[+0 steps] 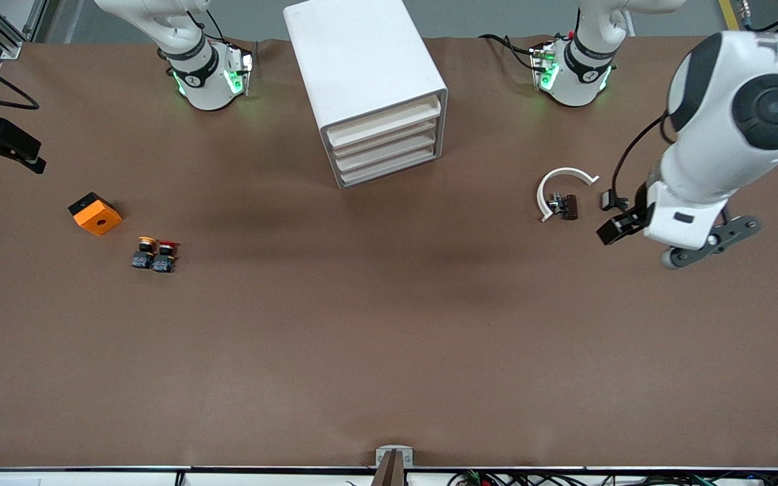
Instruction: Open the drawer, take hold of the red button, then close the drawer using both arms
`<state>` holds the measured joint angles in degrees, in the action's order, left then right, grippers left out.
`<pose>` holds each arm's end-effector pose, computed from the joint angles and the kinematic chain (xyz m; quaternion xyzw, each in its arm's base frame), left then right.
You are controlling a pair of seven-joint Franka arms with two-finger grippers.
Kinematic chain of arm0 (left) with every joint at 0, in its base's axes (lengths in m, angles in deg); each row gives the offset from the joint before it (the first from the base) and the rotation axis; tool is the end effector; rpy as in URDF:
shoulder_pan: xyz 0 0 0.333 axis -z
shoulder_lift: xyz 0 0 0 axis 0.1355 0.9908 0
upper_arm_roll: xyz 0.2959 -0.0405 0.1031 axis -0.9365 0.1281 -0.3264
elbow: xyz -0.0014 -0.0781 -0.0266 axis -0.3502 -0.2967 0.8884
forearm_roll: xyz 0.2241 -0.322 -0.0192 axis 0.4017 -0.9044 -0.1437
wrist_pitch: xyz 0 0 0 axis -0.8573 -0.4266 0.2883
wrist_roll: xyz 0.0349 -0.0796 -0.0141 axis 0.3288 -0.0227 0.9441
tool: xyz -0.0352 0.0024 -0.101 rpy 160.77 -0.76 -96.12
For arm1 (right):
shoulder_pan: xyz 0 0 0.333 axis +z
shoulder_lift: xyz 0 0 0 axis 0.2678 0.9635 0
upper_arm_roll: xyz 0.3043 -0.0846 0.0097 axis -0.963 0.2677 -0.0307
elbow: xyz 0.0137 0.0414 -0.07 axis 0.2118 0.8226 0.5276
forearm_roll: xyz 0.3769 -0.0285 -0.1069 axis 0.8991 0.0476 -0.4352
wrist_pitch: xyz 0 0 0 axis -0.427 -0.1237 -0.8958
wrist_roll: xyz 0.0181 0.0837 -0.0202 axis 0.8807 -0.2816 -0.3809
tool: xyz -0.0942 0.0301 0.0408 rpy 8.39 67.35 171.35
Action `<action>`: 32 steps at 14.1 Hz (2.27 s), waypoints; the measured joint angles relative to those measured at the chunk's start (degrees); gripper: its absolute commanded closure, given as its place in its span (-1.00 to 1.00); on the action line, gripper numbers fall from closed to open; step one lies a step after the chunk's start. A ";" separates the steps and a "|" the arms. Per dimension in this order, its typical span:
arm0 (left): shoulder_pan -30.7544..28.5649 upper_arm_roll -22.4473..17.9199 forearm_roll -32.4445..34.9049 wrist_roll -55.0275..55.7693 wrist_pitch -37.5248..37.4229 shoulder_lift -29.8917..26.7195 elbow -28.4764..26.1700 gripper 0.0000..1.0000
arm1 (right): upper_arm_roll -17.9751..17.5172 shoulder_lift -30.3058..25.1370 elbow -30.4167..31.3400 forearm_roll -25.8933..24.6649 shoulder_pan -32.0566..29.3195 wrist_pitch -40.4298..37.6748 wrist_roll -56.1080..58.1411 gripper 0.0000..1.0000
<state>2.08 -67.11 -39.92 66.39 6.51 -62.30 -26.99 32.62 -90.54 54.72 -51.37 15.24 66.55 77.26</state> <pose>0.5906 -0.1199 0.5413 -0.9805 -0.1855 0.0060 0.0648 0.5343 -0.0160 0.6597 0.9993 -0.0276 0.0043 0.0262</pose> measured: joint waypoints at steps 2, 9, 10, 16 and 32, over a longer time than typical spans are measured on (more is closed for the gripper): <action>-4.38 0.44 -1.25 -7.96 -0.71 -1.97 -0.01 -1.00 | -0.03 0.01 0.00 0.00 0.00 -0.01 0.00 -1.00; -14.27 1.04 -6.06 -24.90 -2.89 -9.02 -2.76 -1.00 | -0.04 0.02 -0.04 0.01 0.00 -0.03 0.00 -1.00; -14.26 1.25 -6.08 -25.27 -2.95 -10.34 -3.69 -1.00 | -0.03 0.02 -0.05 0.01 -0.01 -0.03 0.00 -1.00; -14.79 1.36 -6.67 -29.63 -3.18 -16.20 -7.96 -1.00 | -0.15 0.02 -0.08 0.02 0.01 -0.03 0.00 -1.00; -14.64 4.39 -7.80 -28.78 -6.34 -16.83 -8.13 -1.00 | -0.17 0.04 -0.11 0.02 0.02 -0.04 0.00 -1.00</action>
<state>-12.56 -62.72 -47.72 37.61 0.17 -79.13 -35.12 32.44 -90.51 54.61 -51.35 15.25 66.52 77.26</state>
